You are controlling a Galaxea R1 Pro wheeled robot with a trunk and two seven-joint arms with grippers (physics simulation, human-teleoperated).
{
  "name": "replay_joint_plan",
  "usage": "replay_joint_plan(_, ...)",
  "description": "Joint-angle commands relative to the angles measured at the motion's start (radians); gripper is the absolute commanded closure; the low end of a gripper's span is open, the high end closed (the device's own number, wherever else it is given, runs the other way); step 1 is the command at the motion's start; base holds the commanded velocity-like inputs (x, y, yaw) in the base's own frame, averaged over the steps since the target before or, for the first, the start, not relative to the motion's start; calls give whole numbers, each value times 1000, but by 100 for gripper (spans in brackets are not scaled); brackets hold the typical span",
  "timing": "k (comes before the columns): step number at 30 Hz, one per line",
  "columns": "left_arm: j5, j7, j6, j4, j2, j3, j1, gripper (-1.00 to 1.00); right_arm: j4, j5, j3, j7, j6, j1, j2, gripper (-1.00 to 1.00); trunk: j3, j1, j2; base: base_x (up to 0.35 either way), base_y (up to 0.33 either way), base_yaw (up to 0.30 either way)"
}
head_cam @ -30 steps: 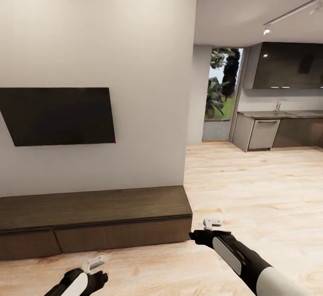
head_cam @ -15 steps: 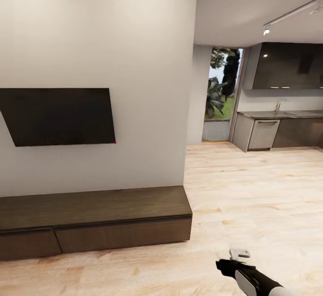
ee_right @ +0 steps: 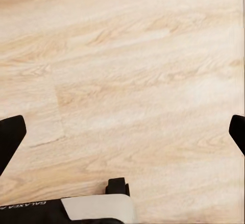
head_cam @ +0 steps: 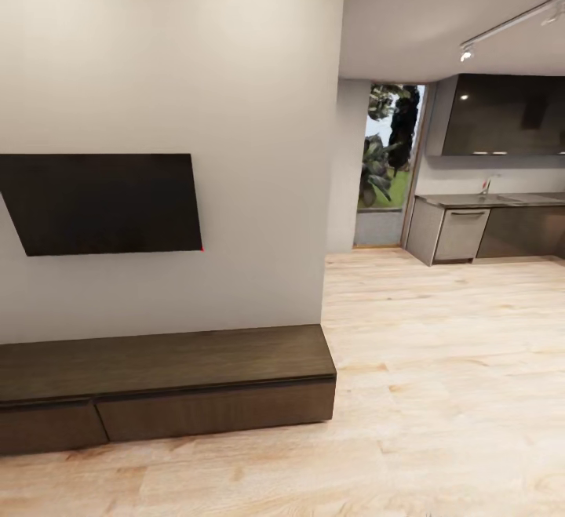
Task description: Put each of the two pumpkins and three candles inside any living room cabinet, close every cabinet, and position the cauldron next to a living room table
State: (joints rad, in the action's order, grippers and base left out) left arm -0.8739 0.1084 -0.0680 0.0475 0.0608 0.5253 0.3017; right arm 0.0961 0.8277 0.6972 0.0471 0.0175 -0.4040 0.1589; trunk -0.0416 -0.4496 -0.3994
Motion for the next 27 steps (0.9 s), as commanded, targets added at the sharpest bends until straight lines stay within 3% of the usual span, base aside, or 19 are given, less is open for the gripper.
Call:
replay_joint_plan(1,-7,6,-5,3,0,9,-7,-100,-10,10,7,4,9,5,0,-100,0,0,-1,0,0,0)
replay_joint_plan(7,-5,6,-3,3,-1,9,-44,-100,-59,9,7,4,39,22,-1,-100,0,0,-1,0,0,0)
replay_joint_plan(16,-4,6,-1,3,-5,10,-113,-100,-80,9,7,12,93,94,-1,-100,0,0,-1,0,0,0)
replay_joint_plan(27,-4,6,1,3,-3,26,-156,-100,-97,7,8,14,95,126,-1,-100,0,0,-1,0,0,0)
